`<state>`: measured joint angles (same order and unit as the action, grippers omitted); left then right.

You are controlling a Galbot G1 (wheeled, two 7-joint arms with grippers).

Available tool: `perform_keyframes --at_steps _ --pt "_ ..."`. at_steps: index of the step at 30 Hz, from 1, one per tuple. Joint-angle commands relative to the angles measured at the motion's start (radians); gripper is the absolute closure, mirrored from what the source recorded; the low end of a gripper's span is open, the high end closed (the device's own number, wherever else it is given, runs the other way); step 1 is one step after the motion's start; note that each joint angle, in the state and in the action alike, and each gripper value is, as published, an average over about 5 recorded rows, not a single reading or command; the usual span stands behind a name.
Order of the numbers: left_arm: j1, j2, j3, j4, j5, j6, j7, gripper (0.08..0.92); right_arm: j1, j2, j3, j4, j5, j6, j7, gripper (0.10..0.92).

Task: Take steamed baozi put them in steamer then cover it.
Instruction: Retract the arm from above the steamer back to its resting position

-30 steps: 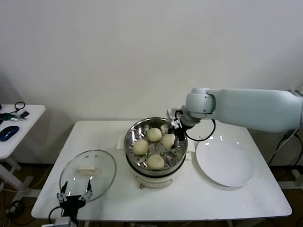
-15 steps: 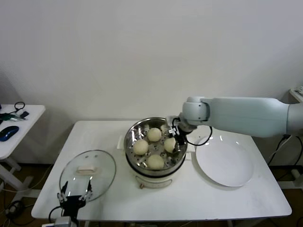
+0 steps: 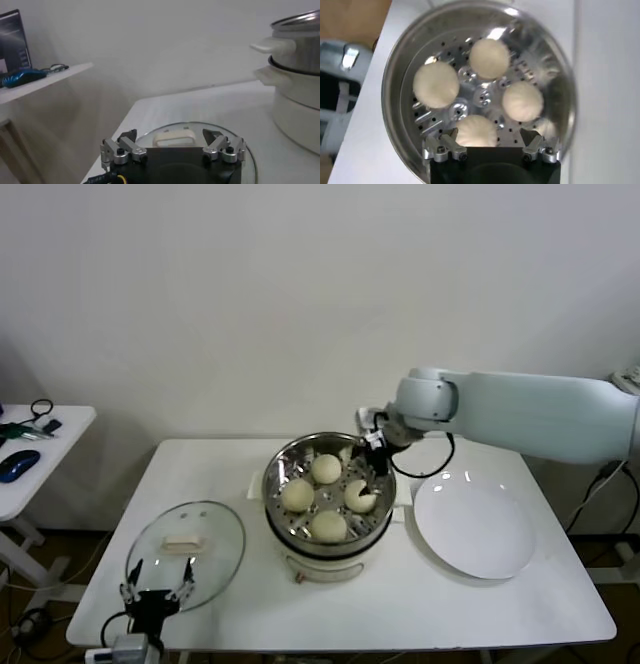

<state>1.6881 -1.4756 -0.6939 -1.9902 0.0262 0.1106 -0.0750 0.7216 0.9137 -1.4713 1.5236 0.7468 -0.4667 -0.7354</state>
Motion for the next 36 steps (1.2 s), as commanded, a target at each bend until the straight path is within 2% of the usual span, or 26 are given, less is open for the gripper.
perform_keyframes --at_steps 1,3,5,11,14,18,23,30,33,36 --pt "-0.004 0.006 0.000 -0.023 -0.001 0.034 0.002 0.177 -0.306 -0.292 0.595 0.049 0.172 -0.093 0.521 0.202" --pt "-0.013 0.016 -0.003 -0.041 -0.002 0.058 0.004 0.177 -0.438 -0.333 0.756 0.052 0.214 -0.086 0.670 0.203" --pt "-0.025 0.032 -0.005 -0.048 -0.001 0.069 0.011 0.177 -0.611 -0.377 0.934 0.059 0.219 -0.020 0.746 0.203" --pt "-0.068 0.064 -0.038 -0.015 0.039 -0.028 0.068 0.177 -1.196 -0.484 1.445 0.122 0.002 0.256 0.734 0.203" --pt "-0.077 0.070 -0.045 -0.009 0.030 -0.067 0.085 0.177 -1.568 -0.442 1.754 0.150 -0.119 0.363 0.713 0.203" --pt "-0.075 0.072 -0.039 -0.005 0.029 -0.101 0.083 0.177 -1.912 -0.296 2.024 0.163 -0.172 0.518 0.705 0.203" --pt "-0.051 0.083 -0.030 0.002 0.030 -0.138 0.059 0.177 -2.163 -0.062 2.165 0.169 -0.268 0.662 0.667 0.203" --pt "-0.037 0.081 -0.034 0.029 0.131 -0.216 0.017 0.177 -2.294 0.149 2.165 0.155 -0.366 0.840 0.650 0.203" --pt "-0.030 0.087 -0.035 0.031 0.215 -0.228 -0.032 0.177 -2.319 0.200 2.148 0.140 -0.410 0.901 0.657 0.203" --pt "-0.015 0.119 -0.033 0.030 0.405 -0.241 -0.152 0.177 -2.333 0.230 2.135 0.127 -0.425 0.923 0.683 0.203"
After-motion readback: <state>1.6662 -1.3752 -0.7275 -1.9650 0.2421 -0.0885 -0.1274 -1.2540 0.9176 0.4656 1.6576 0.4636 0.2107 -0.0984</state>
